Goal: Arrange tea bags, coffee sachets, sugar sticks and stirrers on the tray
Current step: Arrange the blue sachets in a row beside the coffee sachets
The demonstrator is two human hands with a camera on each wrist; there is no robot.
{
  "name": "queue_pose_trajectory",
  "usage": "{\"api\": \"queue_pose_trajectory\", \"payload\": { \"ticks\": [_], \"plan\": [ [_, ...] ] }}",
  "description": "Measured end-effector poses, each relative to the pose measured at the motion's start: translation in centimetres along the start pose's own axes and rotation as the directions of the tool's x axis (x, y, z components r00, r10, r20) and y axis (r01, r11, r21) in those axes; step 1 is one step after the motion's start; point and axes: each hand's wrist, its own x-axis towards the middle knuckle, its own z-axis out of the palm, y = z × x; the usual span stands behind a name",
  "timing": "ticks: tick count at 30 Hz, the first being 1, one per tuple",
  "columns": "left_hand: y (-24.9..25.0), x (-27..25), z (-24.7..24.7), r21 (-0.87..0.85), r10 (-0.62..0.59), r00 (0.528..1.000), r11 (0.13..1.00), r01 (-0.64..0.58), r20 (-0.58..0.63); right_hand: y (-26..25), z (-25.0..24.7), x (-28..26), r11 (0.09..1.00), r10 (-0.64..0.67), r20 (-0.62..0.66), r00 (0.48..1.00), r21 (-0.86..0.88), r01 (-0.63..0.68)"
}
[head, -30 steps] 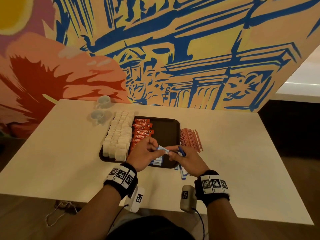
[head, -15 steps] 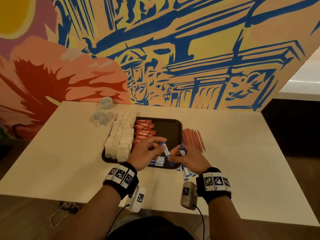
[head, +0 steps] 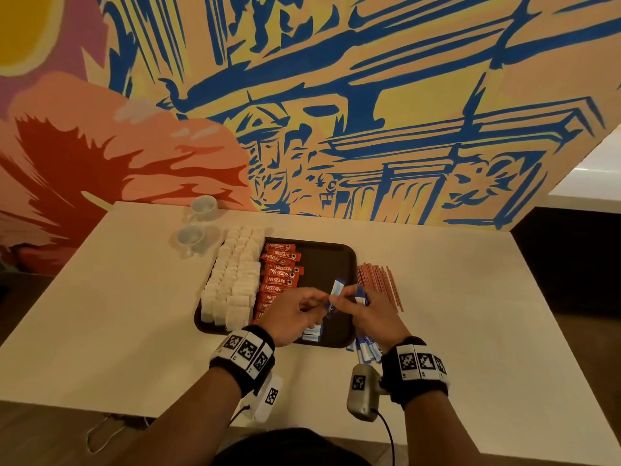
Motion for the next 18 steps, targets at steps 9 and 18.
{"api": "queue_pose_trajectory", "payload": {
  "ticks": [9,18],
  "plan": [
    [-0.5,3.2,-2.4,0.333,0.042,0.999,0.942,-0.049,0.027,0.8,0.3,2.7,0.992,0.115,-0.141,0.983,-0.040,-0.122],
    [-2.0,5.3,-3.4,0.621,0.149,0.985,0.765,-0.169,0.085,1.5,0.4,4.2,0.979,0.201,-0.147,0.968,-0.009,-0.205]
  ]
}}
